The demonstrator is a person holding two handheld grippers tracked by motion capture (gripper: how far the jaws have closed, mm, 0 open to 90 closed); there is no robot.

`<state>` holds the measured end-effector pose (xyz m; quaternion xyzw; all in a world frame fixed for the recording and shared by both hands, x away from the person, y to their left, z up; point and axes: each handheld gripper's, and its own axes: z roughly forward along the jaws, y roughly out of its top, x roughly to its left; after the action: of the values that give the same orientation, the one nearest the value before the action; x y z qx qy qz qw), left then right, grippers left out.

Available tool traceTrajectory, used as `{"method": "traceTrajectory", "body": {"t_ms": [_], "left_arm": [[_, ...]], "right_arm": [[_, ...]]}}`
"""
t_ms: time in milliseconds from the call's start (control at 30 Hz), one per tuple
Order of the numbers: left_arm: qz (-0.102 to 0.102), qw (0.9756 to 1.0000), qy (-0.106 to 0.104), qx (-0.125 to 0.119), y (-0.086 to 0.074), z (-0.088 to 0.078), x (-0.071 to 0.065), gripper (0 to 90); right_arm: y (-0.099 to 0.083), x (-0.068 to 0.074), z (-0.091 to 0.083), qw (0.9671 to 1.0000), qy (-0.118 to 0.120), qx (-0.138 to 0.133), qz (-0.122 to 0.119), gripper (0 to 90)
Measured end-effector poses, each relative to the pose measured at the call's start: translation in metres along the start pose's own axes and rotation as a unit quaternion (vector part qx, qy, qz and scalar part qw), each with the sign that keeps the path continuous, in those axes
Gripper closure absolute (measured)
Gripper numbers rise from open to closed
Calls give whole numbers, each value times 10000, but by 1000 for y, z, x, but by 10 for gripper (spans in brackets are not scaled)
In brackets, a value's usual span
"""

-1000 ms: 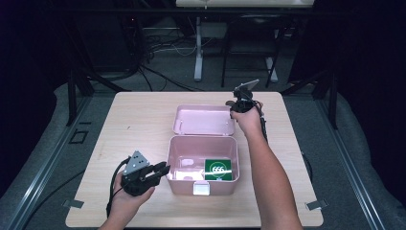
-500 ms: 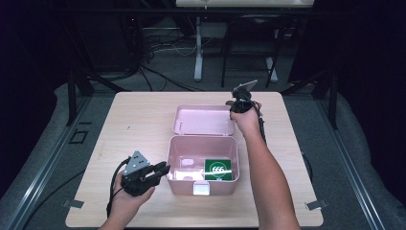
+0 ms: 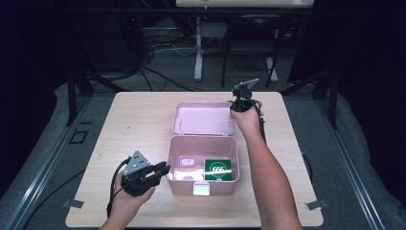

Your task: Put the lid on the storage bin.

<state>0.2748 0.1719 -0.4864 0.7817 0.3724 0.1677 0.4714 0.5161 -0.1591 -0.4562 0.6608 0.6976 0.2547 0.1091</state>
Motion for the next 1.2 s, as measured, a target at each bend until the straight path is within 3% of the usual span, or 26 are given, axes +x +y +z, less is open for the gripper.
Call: {"method": "traceTrajectory", "body": {"t_ms": [300,600,1200], "left_arm": [[-10,10000,9,-9,0,0,0,759],[-22,10000,26,-11,0,0,-1,759],[-17,10000,53,-28,0,1,-1,770]], "right_arm": [[1,-1,-14,9996,94,-260,9,866],[1,5,-42,9977,120,-619,-230,872],[-9,12,-76,9937,150,-977,-520,874]]}}
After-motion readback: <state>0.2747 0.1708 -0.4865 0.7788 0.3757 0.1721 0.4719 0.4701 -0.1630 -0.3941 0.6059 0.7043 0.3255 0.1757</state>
